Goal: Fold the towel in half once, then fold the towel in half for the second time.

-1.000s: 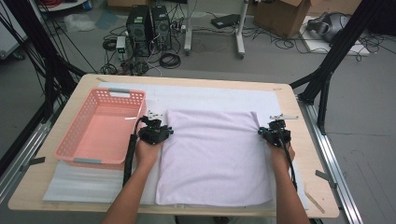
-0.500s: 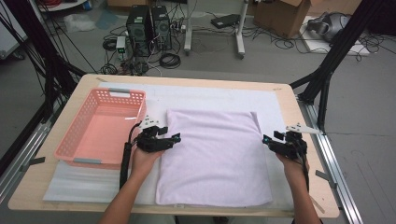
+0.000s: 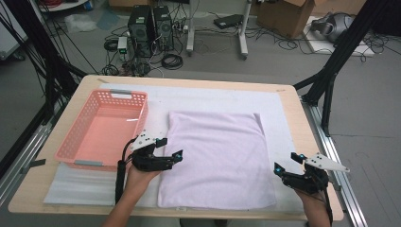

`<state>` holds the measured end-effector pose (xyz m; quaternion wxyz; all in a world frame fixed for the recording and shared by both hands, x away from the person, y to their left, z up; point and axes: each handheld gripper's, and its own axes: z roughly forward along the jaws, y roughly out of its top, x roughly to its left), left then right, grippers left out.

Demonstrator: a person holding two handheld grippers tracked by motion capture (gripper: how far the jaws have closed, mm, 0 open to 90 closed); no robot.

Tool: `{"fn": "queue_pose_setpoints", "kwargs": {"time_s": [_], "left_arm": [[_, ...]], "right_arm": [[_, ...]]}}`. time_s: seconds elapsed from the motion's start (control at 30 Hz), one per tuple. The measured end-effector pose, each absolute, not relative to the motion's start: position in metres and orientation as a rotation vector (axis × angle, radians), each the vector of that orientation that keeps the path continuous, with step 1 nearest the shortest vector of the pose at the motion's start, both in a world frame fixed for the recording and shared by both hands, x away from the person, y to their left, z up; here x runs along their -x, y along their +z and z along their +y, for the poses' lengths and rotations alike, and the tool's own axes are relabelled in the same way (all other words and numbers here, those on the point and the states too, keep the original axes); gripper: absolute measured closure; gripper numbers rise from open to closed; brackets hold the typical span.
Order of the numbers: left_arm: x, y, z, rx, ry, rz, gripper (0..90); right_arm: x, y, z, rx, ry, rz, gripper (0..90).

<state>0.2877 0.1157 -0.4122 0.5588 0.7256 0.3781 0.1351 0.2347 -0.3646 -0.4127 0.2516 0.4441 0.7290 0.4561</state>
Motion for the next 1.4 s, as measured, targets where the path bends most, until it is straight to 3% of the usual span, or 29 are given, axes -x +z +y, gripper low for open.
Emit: {"fn": "queue_pose_setpoints", "kwargs": {"time_s": [0.5,1.0,1.2,1.4], "left_arm": [[-0.293,-0.409,0.116,-1.704,0.322,0.908,20.2],[-0.323,-0.393,0.114,-1.663,0.326,0.893,20.7],[-0.342,-0.397,0.115,-1.672,0.423,0.916,23.3],[-0.372,-0.404,0.115,-1.718,0.388,1.045,23.8]], "right_arm": [[-0.244,-0.419,-0.362,-1.218,1.257,2.001,20.0],[-0.273,-0.42,-0.349,-1.232,1.271,2.017,20.0],[-0.299,-0.422,-0.343,-1.253,1.257,2.048,20.0],[-0.337,-0.414,-0.339,-1.267,1.189,2.081,20.0]]}}
